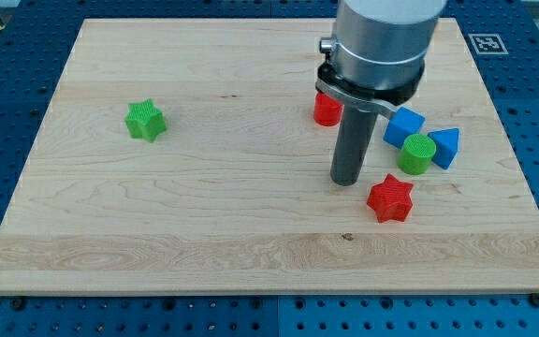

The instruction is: Move the red star towards the bottom center of the board

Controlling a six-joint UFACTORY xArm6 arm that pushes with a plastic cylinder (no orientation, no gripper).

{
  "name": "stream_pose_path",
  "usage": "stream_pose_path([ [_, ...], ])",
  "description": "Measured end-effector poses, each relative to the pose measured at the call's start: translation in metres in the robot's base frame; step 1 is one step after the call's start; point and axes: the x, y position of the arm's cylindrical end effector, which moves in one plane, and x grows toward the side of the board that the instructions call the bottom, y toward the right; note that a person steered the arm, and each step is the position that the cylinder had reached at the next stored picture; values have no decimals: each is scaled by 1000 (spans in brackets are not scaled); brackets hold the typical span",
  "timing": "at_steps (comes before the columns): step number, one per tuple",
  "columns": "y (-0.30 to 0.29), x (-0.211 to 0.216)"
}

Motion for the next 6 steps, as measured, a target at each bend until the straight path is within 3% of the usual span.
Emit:
stream_pose_path([
  [2,94,5],
  [3,107,7],
  [4,89,47],
  [6,50,55],
])
